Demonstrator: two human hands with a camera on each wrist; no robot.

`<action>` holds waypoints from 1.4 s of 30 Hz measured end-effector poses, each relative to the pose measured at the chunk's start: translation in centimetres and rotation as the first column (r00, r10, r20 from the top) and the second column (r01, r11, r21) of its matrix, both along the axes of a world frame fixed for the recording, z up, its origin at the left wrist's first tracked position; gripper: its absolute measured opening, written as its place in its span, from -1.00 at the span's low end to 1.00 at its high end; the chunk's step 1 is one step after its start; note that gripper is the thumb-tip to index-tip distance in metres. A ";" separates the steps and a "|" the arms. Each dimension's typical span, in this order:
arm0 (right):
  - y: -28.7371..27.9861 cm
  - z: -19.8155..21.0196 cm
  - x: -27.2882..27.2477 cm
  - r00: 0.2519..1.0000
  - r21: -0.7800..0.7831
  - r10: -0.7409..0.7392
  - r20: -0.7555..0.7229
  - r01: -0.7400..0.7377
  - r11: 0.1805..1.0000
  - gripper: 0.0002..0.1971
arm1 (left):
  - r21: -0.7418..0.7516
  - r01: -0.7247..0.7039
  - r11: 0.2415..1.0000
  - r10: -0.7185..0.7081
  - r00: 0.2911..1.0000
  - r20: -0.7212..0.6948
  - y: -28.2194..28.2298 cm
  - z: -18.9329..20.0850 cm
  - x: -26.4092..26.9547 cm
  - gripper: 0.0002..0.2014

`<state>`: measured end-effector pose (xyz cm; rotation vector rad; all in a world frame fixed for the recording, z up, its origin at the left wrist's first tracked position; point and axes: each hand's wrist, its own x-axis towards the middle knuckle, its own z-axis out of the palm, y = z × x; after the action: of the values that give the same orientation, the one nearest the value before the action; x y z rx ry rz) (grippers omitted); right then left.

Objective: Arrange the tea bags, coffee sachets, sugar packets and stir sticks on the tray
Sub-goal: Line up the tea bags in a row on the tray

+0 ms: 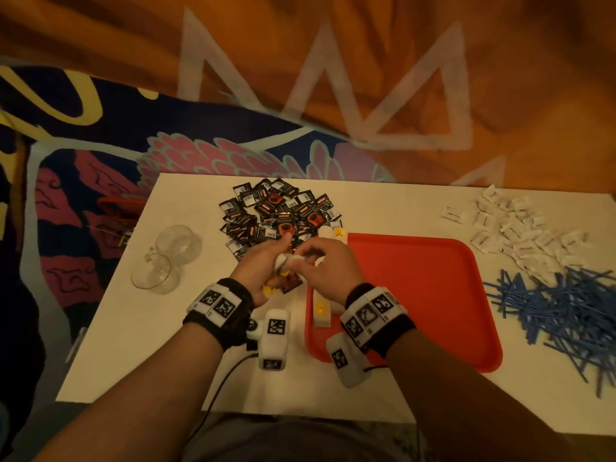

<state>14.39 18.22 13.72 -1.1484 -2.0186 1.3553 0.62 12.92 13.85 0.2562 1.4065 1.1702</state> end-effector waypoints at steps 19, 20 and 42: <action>1.8 1.6 0.5 0.932 -0.359 -0.279 -0.233 0.184 0.915 -0.93 | 0.117 0.143 0.983 -0.003 0.646 -0.763 -0.7 0.4 -1.1 -0.86; 1.9 1.6 0.6 0.926 -0.366 -0.293 -0.240 0.194 0.910 -0.92 | 0.098 0.143 0.985 -0.024 0.670 -0.742 -0.8 0.3 -1.3 -0.86; 3.4 4.0 1.5 0.936 -0.123 0.038 -0.350 -0.086 0.989 -0.50 | 0.134 0.507 0.851 -0.082 0.382 -0.921 2.5 6.8 -0.9 -0.94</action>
<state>15.88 21.57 17.73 -0.8317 -1.7423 1.6210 -0.28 15.39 20.65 1.6106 1.8738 0.9925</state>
